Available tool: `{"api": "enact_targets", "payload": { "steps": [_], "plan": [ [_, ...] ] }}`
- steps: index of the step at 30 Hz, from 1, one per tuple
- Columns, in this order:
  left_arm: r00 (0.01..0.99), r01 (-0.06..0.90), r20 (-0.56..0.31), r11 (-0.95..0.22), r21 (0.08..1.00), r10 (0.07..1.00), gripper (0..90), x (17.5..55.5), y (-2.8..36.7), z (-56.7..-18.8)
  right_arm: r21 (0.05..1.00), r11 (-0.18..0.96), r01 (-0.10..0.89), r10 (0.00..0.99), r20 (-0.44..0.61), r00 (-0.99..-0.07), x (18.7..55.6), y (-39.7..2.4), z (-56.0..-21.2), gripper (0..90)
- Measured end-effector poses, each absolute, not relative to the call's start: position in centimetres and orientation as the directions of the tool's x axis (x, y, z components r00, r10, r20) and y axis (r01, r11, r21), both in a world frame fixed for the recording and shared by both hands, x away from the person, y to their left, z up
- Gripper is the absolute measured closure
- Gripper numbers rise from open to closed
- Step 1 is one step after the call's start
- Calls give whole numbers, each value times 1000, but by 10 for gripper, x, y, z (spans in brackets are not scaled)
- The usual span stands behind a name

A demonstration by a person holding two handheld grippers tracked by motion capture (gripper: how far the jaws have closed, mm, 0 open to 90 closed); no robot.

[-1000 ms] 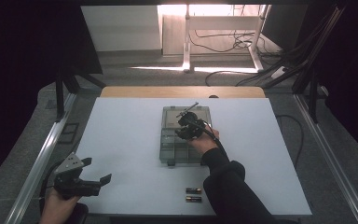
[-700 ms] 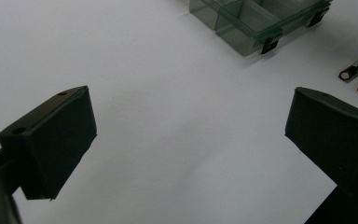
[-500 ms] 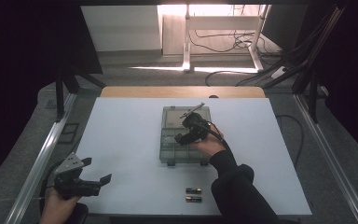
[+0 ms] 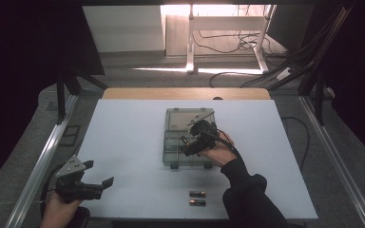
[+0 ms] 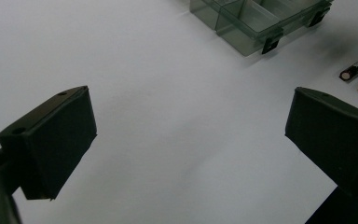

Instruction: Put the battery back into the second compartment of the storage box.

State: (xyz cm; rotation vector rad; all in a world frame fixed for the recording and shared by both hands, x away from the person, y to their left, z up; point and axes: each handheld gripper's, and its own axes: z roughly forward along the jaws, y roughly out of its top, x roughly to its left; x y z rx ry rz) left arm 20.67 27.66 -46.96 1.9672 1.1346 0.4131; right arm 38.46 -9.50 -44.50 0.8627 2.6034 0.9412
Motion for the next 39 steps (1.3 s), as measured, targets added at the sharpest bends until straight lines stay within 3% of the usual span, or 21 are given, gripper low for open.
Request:
{"api": "enact_targets", "payload": {
  "steps": [4, 19, 29, 39],
  "plan": [
    [543, 568, -109, -268, 778, 833, 21, 207, 277, -470, 652, 628, 425, 589, -41, -807, 376, -98, -444, 0],
    [548, 562, -101, -276, 780, 830, 21, 206, 276, -469, 658, 610, 442, 543, 60, -837, 343, -116, -440, 0],
    [548, 561, -100, -276, 780, 830, 21, 206, 276, -469, 675, 600, 429, 560, 29, -828, 321, -131, -437, 0],
    [547, 562, -99, -277, 780, 831, 21, 206, 276, -469, 613, 632, 475, 579, 36, -815, 302, -141, -447, 0]
  ]
}}
